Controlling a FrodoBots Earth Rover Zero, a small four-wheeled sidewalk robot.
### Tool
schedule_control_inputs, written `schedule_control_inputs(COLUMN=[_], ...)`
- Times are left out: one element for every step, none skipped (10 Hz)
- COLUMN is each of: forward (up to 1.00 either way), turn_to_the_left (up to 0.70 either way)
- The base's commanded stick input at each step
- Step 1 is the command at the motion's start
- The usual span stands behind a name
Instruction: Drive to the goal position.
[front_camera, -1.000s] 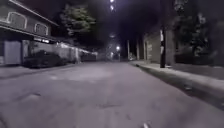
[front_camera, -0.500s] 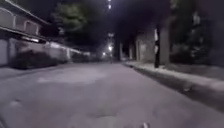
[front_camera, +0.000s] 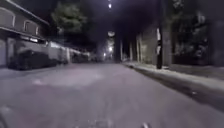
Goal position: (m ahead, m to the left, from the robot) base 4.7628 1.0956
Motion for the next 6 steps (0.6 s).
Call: schedule_control_inputs(forward=[0.5,0.5,0.5,0.5,0.5,0.5], turn_to_the_left=[-0.49,-0.49,-0.48,-0.47,-0.47,0.0])
